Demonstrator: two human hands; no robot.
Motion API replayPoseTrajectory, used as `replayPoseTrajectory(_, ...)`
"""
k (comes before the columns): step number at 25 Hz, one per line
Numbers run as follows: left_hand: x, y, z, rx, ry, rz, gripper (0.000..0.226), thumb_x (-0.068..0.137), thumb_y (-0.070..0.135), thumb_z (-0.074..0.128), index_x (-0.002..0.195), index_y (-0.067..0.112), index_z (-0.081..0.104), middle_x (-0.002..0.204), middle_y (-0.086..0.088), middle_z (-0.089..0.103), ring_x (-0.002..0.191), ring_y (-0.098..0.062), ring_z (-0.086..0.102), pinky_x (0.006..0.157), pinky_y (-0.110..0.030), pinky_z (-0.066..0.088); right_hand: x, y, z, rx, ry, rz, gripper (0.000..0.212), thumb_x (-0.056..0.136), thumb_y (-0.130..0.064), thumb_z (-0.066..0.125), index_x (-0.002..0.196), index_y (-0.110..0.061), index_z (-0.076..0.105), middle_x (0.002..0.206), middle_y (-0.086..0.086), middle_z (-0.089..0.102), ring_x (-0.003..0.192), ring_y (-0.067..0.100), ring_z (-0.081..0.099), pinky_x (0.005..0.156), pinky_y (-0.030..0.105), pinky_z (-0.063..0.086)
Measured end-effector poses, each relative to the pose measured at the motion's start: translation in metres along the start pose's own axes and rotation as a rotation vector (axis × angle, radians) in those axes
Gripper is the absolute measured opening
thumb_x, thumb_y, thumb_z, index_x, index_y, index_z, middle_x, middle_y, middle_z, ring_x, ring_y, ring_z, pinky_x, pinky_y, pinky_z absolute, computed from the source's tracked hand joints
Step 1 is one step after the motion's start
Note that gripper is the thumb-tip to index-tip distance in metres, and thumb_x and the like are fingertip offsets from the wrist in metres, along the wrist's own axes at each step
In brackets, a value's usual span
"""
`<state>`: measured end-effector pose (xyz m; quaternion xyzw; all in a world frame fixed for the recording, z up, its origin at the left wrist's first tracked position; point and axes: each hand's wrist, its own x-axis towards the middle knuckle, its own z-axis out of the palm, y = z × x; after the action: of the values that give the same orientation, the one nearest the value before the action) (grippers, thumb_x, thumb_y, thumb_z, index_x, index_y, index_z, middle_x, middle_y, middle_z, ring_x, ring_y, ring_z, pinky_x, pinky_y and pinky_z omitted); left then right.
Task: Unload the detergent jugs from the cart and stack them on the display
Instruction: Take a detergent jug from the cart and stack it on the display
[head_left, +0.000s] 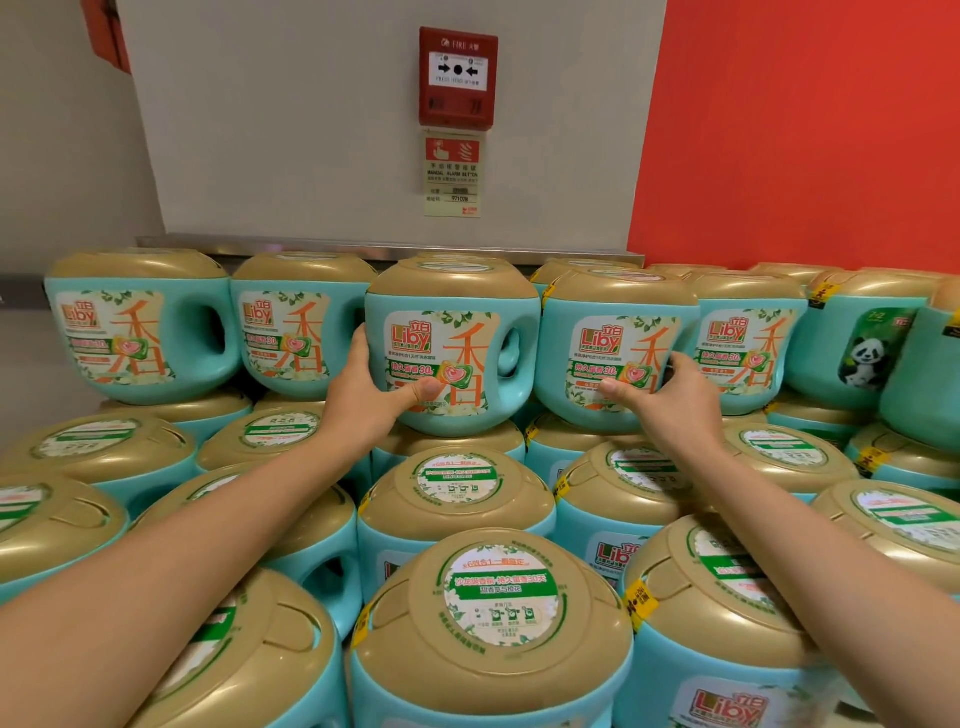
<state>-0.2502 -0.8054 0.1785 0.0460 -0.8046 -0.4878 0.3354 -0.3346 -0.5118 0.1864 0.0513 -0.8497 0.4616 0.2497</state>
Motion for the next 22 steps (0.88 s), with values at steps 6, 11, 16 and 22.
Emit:
replayPoseTrajectory(6, 0.0, 0.004, -0.005, 0.057, 0.027, -0.059, 0.098, 0.064, 0.038, 0.086, 0.145, 0.024, 0.034, 0.129, 0.005, 0.057, 0.113, -0.013, 0.052, 0.092, -0.035, 0.045, -0.003, -0.006, -0.001, 0.019, -0.04, 0.036, 0.07, 0.068, -0.048, 0.082, 0.12, -0.013, 0.051, 0.119, 0.007, 0.066, 0.109, 0.028, 0.063, 0.09, 0.048, 0.053)
replayPoseTrajectory(11, -0.006, 0.025, -0.013, 0.152, 0.062, -0.169, 0.103, 0.061, 0.045, 0.087, 0.146, 0.018, 0.035, 0.143, -0.005, 0.05, 0.127, -0.024, 0.05, 0.099, -0.043, 0.045, -0.001, -0.013, -0.017, 0.193, -0.08, 0.182, 0.076, 0.074, -0.032, 0.083, 0.133, -0.009, 0.041, 0.127, 0.009, 0.059, 0.115, 0.027, 0.057, 0.092, 0.04, 0.048)
replayPoseTrajectory(16, -0.04, 0.068, -0.034, -0.031, 0.249, 0.008, 0.029, 0.091, 0.034, 0.063, 0.118, 0.025, 0.058, 0.113, 0.014, 0.059, 0.091, 0.002, 0.057, 0.072, -0.018, 0.054, -0.007, -0.03, -0.068, 0.389, -0.169, 0.141, 0.03, 0.086, -0.001, 0.064, 0.111, -0.016, 0.058, 0.111, 0.009, 0.068, 0.094, 0.018, 0.067, 0.08, 0.035, 0.055)
replayPoseTrajectory(22, -0.135, 0.125, -0.041, -0.476, 0.036, 0.058, 0.019, 0.098, 0.015, 0.05, 0.098, 0.024, 0.067, 0.08, 0.007, 0.074, 0.069, -0.002, 0.065, 0.06, -0.013, 0.051, -0.11, -0.041, -0.135, 0.65, -0.203, -0.051, 0.014, 0.088, -0.006, 0.063, 0.095, -0.019, 0.067, 0.077, 0.0, 0.075, 0.063, 0.008, 0.067, 0.056, 0.016, 0.053)
